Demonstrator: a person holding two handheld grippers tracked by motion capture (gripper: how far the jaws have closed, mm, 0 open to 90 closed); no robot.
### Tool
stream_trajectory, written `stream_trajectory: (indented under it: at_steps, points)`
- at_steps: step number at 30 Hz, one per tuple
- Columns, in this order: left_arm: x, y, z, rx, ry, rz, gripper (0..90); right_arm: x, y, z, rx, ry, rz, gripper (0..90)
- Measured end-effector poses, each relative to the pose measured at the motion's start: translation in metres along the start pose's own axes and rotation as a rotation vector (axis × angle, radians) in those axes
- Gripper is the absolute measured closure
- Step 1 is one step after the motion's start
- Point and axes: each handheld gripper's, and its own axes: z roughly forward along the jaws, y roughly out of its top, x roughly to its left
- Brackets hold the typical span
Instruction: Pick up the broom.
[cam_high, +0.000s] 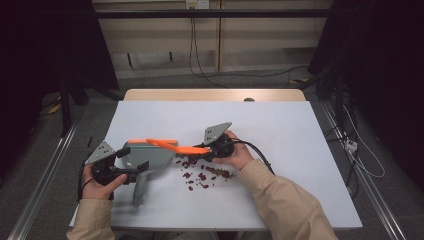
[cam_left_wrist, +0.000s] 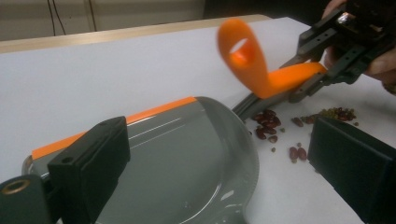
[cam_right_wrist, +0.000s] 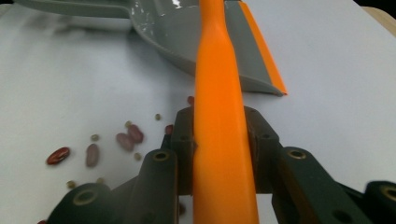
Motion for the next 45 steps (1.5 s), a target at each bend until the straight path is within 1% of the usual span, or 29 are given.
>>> stream_trajectory:
  at_steps: [2, 6, 8, 12, 22, 24, 25, 28, 31, 32, 33, 35, 36, 37, 39, 41, 43, 45]
  points:
    - [-0.001, 0.0, 0.0, -0.008, -0.002, -0.004, 5.5, 0.003, -0.001, -0.003, 0.001, 0.012, -0.006, 70.5]
    - [-0.001, 0.001, 0.0, -0.006, 0.0, 0.003, 5.6, 0.011, -0.002, -0.007, 0.012, 0.033, -0.026, 70.5]
    - [-0.001, 0.001, 0.0, -0.007, 0.001, -0.001, 5.5, 0.014, -0.003, -0.01, 0.017, 0.041, -0.034, 70.4]
    - [-0.001, 0.001, 0.0, -0.009, -0.002, -0.001, 5.6, 0.019, -0.005, -0.014, 0.015, 0.048, -0.034, 70.4]
    - [-0.002, 0.001, 0.0, -0.005, 0.001, 0.005, 5.5, 0.032, -0.008, -0.024, 0.031, 0.064, -0.053, 70.3]
    - [-0.002, 0.001, 0.0, -0.006, 0.003, 0.007, 5.6, 0.033, -0.008, -0.026, 0.028, 0.058, -0.056, 70.5]
    - [-0.002, 0.001, 0.0, -0.005, 0.002, 0.008, 5.6, 0.033, -0.008, -0.026, 0.023, 0.046, -0.055, 70.6]
    - [-0.002, 0.001, 0.0, -0.002, 0.003, 0.012, 5.6, 0.029, -0.007, -0.027, -0.003, 0.023, -0.033, 71.2]
    - [-0.002, 0.001, 0.001, -0.004, 0.0, 0.005, 5.6, 0.022, -0.005, -0.027, -0.035, 0.0, -0.002, 71.3]
    - [-0.002, 0.002, 0.001, -0.004, 0.0, 0.007, 5.6, 0.02, -0.003, -0.026, -0.048, -0.003, 0.004, 71.3]
    - [-0.003, 0.002, 0.001, -0.008, 0.002, 0.001, 5.6, 0.019, -0.001, -0.025, -0.054, 0.001, 0.014, 71.4]
    - [-0.002, 0.002, 0.001, -0.003, 0.002, 0.005, 5.6, 0.018, 0.005, -0.022, -0.054, 0.005, 0.01, 71.3]
    - [-0.001, 0.001, 0.001, -0.004, 0.005, 0.004, 5.6, 0.018, 0.009, -0.019, -0.054, 0.015, 0.004, 71.3]
    - [-0.001, 0.001, 0.001, -0.004, 0.005, -0.001, 5.6, 0.019, 0.012, -0.016, -0.052, 0.019, 0.0, 71.3]
    - [-0.001, 0.001, 0.001, -0.007, 0.005, -0.003, 5.6, 0.019, 0.017, -0.009, -0.045, 0.025, -0.015, 71.3]
    - [-0.001, 0.001, 0.001, -0.005, 0.004, -0.002, 5.6, 0.018, 0.021, -0.002, -0.038, 0.025, -0.017, 71.3]
    - [0.0, 0.001, 0.001, 0.0, 0.004, 0.003, 5.6, 0.016, 0.022, 0.006, -0.023, 0.031, -0.019, 71.3]
    - [-0.001, 0.001, 0.001, -0.008, 0.001, -0.002, 5.6, 0.017, 0.019, 0.013, 0.004, 0.046, -0.021, 71.3]
